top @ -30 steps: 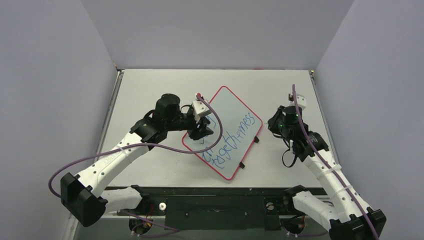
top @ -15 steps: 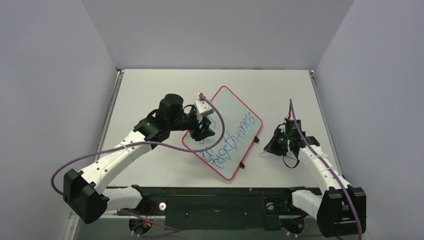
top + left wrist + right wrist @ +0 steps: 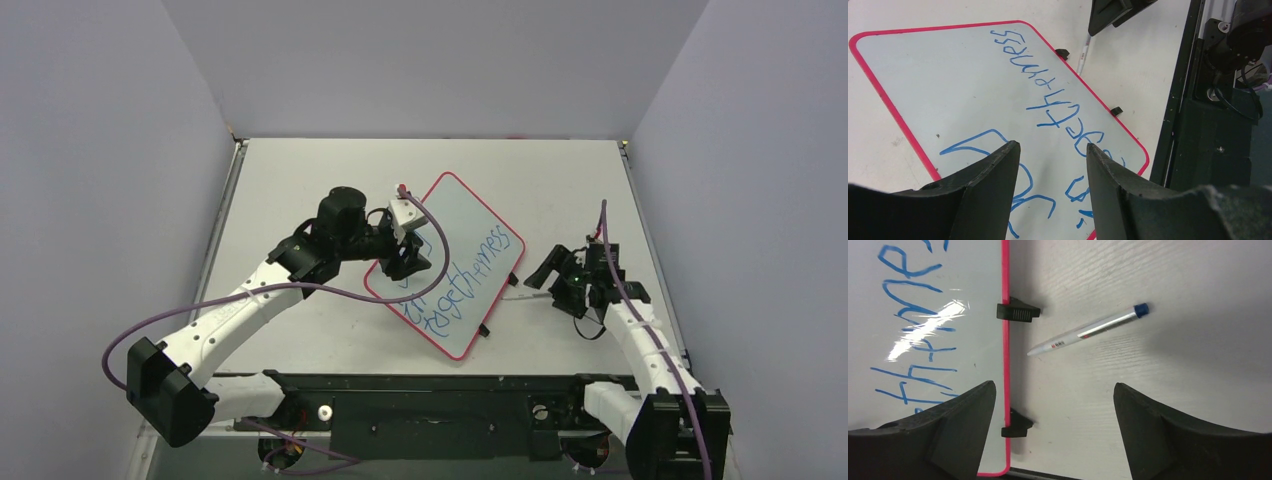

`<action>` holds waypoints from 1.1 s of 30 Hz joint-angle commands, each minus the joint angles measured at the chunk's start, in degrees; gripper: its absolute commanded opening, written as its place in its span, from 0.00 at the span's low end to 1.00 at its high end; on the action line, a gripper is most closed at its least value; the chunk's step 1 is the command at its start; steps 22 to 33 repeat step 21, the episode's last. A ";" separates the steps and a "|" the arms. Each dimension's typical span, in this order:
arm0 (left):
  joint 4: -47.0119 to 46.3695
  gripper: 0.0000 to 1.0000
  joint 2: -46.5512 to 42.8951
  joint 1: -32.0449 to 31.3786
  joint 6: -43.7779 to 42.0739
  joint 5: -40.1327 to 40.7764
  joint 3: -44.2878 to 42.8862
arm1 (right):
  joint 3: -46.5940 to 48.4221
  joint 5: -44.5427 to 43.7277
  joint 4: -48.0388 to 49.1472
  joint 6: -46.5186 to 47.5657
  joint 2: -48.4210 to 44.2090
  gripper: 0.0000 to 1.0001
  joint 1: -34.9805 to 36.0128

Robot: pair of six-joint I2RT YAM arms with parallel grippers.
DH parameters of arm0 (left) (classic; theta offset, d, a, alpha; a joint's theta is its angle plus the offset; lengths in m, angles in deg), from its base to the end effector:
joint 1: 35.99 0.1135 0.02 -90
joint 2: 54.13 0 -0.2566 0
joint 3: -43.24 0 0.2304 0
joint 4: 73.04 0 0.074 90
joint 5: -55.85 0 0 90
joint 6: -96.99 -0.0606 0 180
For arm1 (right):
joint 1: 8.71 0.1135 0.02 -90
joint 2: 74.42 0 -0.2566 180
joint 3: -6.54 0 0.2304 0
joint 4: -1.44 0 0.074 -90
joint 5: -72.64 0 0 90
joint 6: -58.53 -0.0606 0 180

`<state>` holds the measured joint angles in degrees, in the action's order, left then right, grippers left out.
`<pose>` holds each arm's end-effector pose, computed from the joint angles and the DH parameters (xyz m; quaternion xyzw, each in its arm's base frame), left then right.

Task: Write a sentence on the whiteboard
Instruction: Place the whiteboard marker at the center of the board, then reset both arms

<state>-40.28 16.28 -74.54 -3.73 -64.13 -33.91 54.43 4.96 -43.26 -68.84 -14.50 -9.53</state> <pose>0.1973 -0.1960 0.3268 0.4661 0.6876 -0.3360 0.4440 0.1884 0.0203 0.1788 0.2552 0.9064 0.2642 0.2085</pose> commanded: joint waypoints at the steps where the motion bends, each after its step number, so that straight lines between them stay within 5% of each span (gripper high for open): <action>1: -2.95 0.49 0.08 -0.17 0.35 0.40 0.08 | 4.05 -8.24 -2.03 0.75 -5.78 0.84 -0.24; 11: -5.23 0.49 -0.01 -0.18 1.34 0.62 0.95 | 8.93 -12.03 -0.55 2.10 -17.41 0.87 -0.04; 33: -9.04 0.49 -2.22 -0.16 3.75 5.31 2.59 | 12.20 -11.46 2.35 1.64 -19.89 0.88 2.18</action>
